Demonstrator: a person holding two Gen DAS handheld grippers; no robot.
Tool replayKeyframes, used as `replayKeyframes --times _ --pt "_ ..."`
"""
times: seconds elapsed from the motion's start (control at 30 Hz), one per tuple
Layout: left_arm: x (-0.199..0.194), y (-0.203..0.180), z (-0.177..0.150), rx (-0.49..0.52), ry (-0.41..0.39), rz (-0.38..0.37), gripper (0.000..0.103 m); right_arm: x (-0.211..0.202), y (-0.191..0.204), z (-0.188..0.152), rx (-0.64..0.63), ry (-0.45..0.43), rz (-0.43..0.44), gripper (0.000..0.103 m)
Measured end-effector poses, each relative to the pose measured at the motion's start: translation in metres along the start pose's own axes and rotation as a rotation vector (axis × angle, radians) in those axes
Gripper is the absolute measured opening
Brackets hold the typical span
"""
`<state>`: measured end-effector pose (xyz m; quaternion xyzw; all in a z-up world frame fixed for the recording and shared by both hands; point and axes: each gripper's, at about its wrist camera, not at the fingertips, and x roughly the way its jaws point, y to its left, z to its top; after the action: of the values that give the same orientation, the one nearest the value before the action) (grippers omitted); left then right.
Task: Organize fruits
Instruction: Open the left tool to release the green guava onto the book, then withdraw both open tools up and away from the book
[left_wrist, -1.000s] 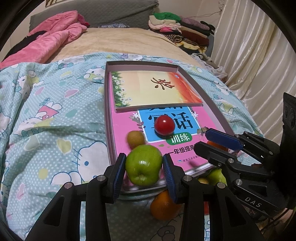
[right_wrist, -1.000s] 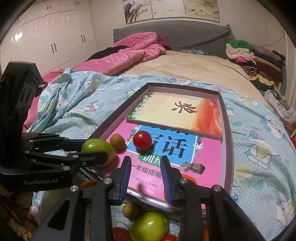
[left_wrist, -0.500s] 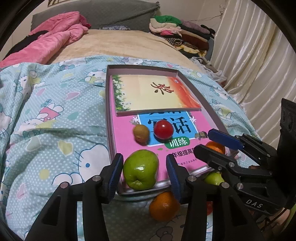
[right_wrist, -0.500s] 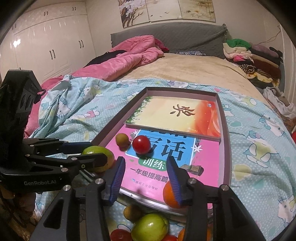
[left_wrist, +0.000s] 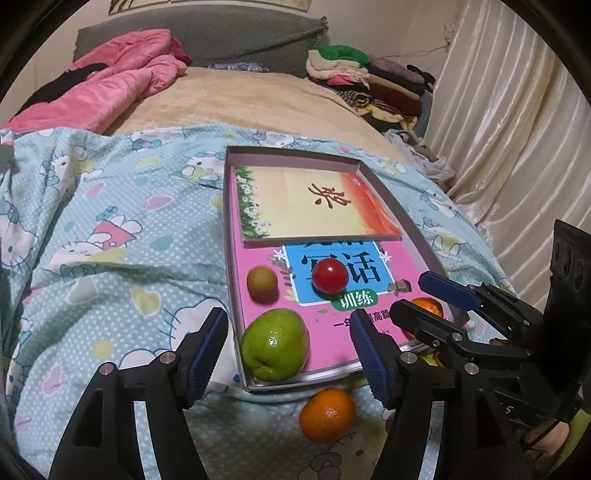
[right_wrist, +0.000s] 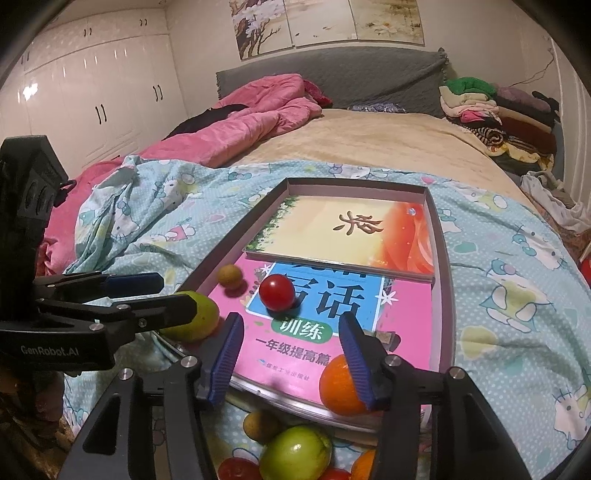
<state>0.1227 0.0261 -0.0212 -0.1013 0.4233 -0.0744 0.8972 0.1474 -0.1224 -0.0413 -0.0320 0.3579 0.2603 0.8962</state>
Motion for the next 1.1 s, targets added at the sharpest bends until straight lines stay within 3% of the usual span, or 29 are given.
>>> replayKeyframes --times 0.13,0.23,0.47,0.57,1.1 --pt "-0.009 0.002 0.002 0.000 -0.041 0.010 0.076 -0.004 -0.001 0.001 0.005 -0.017 0.001 0.055" --pt "-0.013 0.005 0.004 -0.012 -0.060 0.010 0.076 -0.008 -0.003 0.002 0.008 -0.033 -0.005 0.068" --pt "-0.022 0.010 0.006 -0.046 -0.088 0.012 0.077 -0.026 -0.012 0.008 0.064 -0.109 -0.007 0.075" --pt "-0.024 0.010 0.006 -0.045 -0.095 0.037 0.077 -0.033 -0.018 0.010 0.086 -0.134 -0.010 0.083" --pt "-0.043 0.008 -0.001 -0.037 -0.131 0.069 0.080 -0.070 -0.041 0.010 0.161 -0.219 -0.076 0.089"
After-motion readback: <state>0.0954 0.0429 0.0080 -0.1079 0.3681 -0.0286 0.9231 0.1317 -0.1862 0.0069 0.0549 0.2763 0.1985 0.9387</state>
